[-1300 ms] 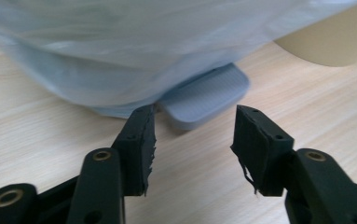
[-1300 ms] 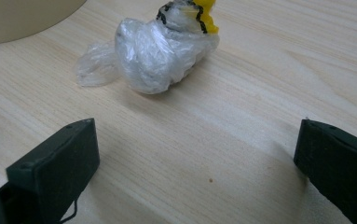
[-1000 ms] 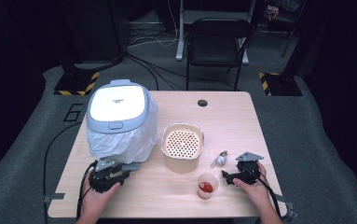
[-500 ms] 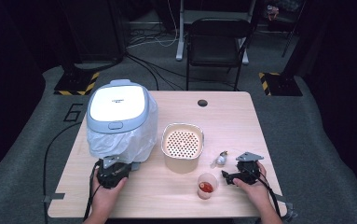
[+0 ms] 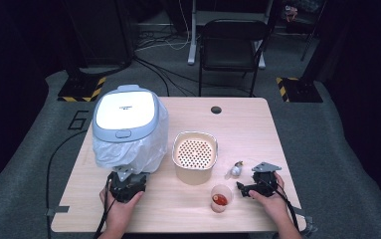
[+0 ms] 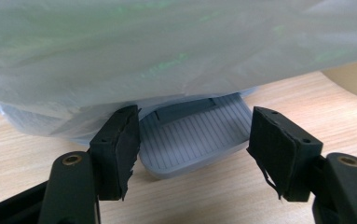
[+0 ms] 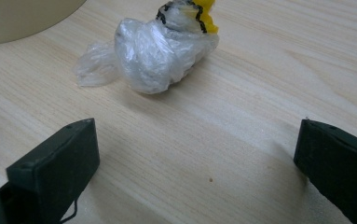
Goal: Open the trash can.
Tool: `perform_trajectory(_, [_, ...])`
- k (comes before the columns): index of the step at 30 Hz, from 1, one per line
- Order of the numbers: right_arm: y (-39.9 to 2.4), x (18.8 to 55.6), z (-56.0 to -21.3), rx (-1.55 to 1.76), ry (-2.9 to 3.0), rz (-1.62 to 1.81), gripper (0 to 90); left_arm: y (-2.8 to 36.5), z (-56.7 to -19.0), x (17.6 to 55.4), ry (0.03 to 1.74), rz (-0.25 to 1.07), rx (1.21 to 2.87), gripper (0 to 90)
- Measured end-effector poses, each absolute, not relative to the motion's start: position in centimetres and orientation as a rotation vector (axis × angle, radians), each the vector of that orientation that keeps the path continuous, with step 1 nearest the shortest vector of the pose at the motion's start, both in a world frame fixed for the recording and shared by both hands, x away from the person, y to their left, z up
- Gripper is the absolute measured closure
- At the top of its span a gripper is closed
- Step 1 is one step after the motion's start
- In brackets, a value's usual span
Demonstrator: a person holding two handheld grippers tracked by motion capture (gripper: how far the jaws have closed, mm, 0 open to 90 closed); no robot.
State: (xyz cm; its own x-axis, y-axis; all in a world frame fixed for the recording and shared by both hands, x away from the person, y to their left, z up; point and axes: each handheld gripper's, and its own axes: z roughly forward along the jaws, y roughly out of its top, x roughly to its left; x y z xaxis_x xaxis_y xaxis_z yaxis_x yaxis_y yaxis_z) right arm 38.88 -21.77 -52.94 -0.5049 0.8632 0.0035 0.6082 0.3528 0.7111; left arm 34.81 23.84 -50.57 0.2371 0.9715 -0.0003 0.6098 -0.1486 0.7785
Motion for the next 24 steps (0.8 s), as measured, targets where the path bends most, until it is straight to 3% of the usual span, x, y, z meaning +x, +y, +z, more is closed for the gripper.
perform_trajectory(3, [-21.8,38.9,-52.9,1.292,2.248,0.941,0.0,23.7,-51.2,34.8,1.514,0.646,1.797,25.8])
perform_trajectory(10, [-21.8,38.9,-52.9,1.291,2.249,0.941,0.0,23.2,-51.8,35.0,1.546,0.685,1.786,20.7])
perform_trajectory(24, [-21.8,38.8,-52.9,1.280,2.257,0.941,0.0,25.0,-51.7,34.9,1.537,0.694,1.791,22.0])
